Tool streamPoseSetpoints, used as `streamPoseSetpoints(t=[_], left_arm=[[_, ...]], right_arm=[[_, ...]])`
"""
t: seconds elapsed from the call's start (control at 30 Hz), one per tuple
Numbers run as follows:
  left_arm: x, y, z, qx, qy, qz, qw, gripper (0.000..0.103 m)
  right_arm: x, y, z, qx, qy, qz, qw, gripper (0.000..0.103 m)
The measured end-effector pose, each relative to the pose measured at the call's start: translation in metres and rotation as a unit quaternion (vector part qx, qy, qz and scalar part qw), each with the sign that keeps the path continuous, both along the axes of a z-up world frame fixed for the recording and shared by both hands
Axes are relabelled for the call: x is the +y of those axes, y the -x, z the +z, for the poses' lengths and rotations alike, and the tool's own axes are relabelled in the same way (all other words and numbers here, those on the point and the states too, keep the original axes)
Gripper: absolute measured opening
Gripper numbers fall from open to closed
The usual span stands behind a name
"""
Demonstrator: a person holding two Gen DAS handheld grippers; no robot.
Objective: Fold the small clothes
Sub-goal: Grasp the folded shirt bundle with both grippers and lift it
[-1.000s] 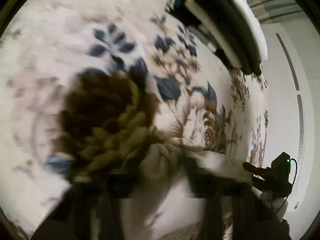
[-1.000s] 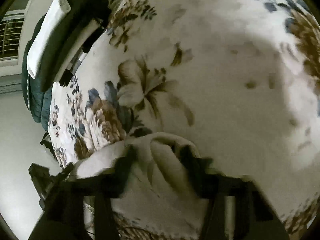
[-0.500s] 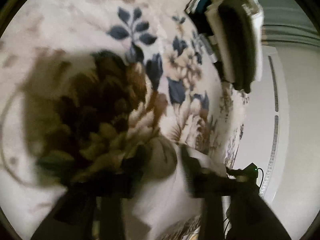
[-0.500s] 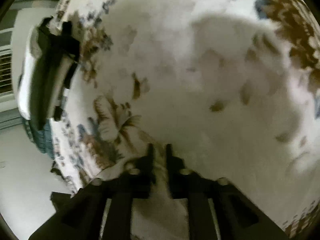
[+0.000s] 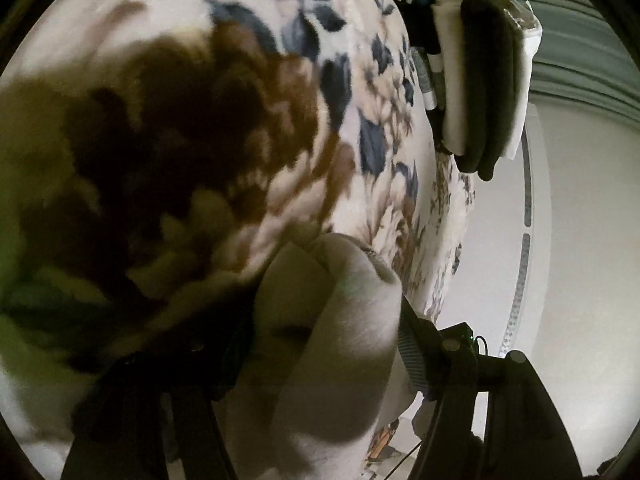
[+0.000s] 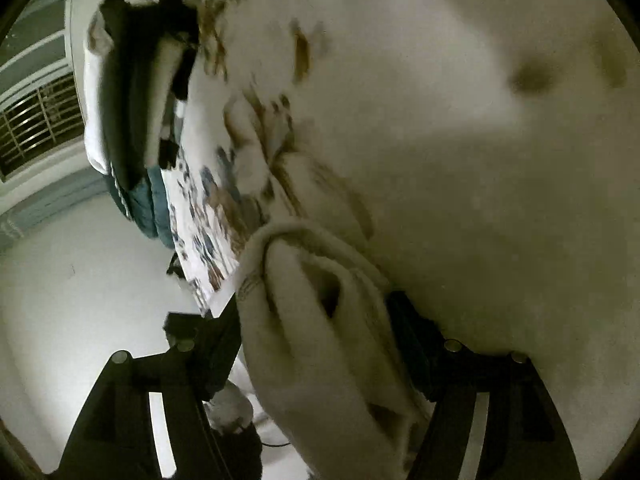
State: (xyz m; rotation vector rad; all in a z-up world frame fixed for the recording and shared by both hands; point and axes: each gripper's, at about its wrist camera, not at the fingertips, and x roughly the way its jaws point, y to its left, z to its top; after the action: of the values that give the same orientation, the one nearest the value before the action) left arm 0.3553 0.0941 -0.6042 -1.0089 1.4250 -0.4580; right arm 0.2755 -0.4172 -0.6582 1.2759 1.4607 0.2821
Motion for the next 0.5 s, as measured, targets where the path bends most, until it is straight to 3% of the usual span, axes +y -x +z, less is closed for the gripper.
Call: streamPoseSetpoints(t=[0.03, 0.07, 0.1, 0.17, 0.2, 0.37, 0.5], left_arm=[[-0.002, 0.000, 0.004, -0.009, -0.008, 0.001, 0.9999, 0.057], [-0.003, 0.001, 0.009, -0.020, -0.016, -0.001, 0.9997, 0.033], [-0.005, 0.001, 0.016, -0.028, -0.032, -0.007, 0.9991, 0.028], [-0.005, 0.003, 0.026, -0.041, -0.046, -0.008, 0.9981, 0.024], [-0.005, 0.004, 0.033, -0.046, -0.055, -0.010, 0.9974, 0.023], [-0.009, 0.005, 0.061, -0.059, -0.068, -0.022, 0.9957, 0.022], [-0.009, -0.005, 0.104, -0.083, -0.069, -0.027, 0.9937, 0.022]], right_arm=[[0.002, -0.002, -0.001, -0.003, 0.001, -0.001, 1.000, 0.073], [0.003, -0.004, 0.001, -0.007, 0.002, -0.003, 1.000, 0.068], [0.005, -0.005, 0.003, -0.012, 0.007, -0.002, 1.000, 0.048], [0.009, -0.004, 0.009, -0.021, 0.019, 0.003, 1.000, 0.029], [0.012, -0.002, 0.012, -0.023, 0.024, 0.001, 0.999, 0.024], [0.015, 0.001, 0.042, -0.030, 0.044, -0.009, 0.999, 0.019], [0.021, -0.009, 0.085, -0.043, 0.051, -0.013, 0.998, 0.016]])
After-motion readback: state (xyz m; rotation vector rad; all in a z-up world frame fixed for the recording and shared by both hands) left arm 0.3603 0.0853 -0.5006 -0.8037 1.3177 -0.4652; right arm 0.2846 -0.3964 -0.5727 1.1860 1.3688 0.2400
